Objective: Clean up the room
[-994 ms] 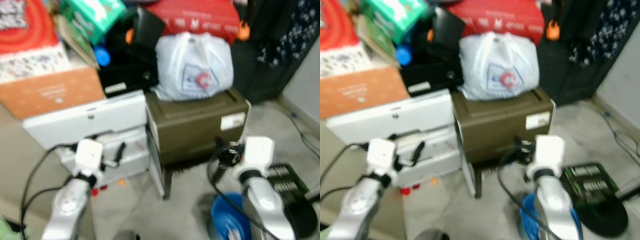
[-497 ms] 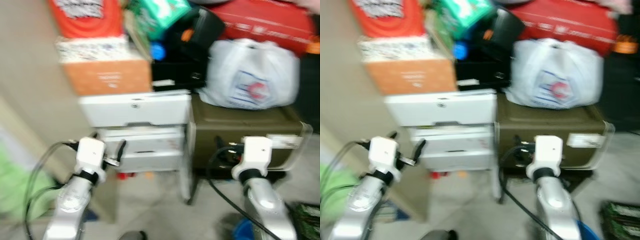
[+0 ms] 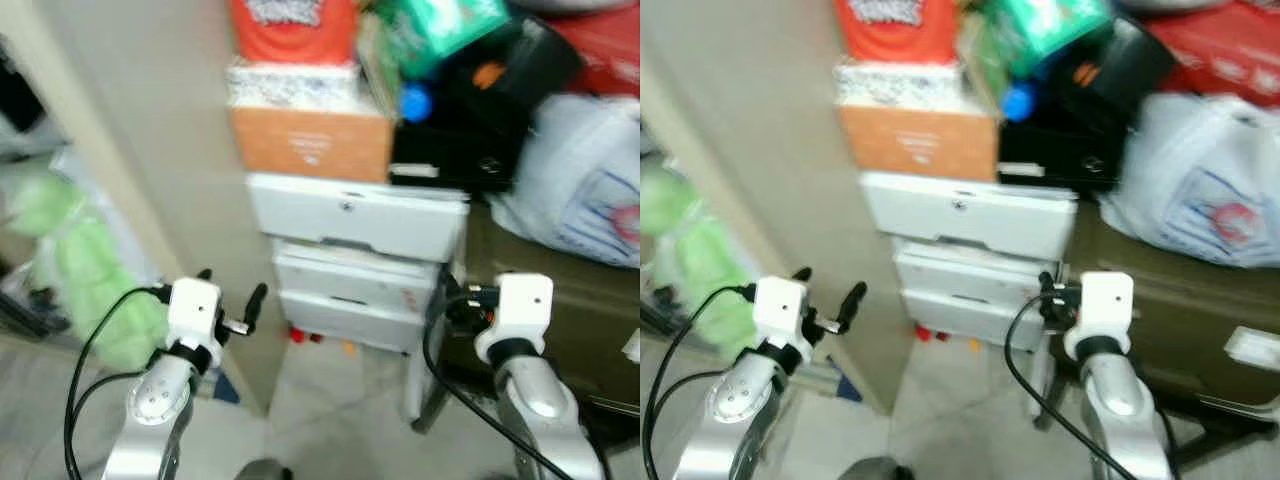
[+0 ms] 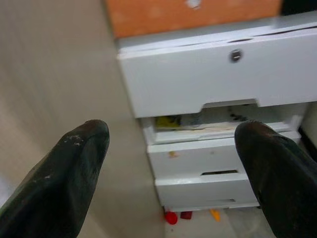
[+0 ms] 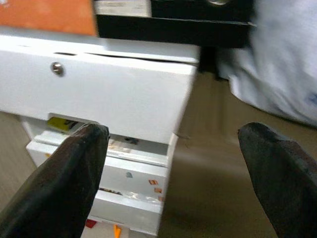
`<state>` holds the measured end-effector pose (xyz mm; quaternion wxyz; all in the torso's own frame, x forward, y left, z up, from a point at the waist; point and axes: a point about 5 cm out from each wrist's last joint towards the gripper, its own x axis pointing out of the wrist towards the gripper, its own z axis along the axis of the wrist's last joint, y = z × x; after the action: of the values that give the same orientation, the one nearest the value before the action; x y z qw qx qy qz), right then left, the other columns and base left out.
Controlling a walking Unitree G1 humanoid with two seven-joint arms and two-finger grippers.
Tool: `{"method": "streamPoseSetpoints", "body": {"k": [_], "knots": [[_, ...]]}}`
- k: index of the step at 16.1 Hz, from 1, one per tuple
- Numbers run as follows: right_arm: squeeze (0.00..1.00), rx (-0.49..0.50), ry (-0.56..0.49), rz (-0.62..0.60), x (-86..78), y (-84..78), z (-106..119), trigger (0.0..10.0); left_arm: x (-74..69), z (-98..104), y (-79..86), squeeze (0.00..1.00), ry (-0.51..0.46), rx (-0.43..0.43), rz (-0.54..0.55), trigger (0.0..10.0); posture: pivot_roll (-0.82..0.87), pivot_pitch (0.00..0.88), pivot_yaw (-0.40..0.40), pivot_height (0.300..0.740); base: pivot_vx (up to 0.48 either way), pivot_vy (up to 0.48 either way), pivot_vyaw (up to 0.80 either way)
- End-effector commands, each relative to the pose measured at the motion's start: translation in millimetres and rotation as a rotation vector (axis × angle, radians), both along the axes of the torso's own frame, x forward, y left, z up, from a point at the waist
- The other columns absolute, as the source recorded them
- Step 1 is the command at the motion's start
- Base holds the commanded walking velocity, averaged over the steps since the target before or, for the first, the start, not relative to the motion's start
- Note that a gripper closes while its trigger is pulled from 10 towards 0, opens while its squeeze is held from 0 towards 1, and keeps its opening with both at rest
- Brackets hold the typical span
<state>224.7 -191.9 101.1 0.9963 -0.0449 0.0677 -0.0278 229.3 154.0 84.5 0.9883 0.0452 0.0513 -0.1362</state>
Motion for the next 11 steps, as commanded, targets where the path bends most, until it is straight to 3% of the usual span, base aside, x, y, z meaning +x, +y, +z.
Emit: {"method": "streamPoseSetpoints", "body": {"k": [1, 7, 9, 11], "knots": [[0.00, 0.017, -0.005, 0.016, 2.1, 6.6, 0, 10.0, 2.6, 3, 4.3, 0.00, -0.011, 0.020, 0.004, 10.0, -0.06, 0.000, 0.029, 0.740, 0.000, 0.000, 0.80], [0.00, 0.038, -0.006, 0.011, 2.4, 6.8, -2, 10.0, 4.0, 3, -0.2, 0.00, -0.014, 0.022, -0.014, 10.0, -0.05, 0.000, 0.016, 0.740, 0.000, 0.000, 0.74], [0.00, 0.042, 0.003, 0.014, 4.1, 7.2, -4, 10.0, 4.3, 3, -2.0, 0.00, -0.017, 0.016, -0.009, 10.0, -0.03, 0.000, -0.009, 0.740, 0.000, 0.000, 0.00], [0.00, 0.050, 0.004, 0.062, 14.4, 17.4, -4, 10.0, 3.6, 5, -3.3, 0.00, -0.033, 0.005, 0.018, 10.0, 0.00, 0.000, -0.041, 0.740, 0.000, 0.000, 0.00]]}}
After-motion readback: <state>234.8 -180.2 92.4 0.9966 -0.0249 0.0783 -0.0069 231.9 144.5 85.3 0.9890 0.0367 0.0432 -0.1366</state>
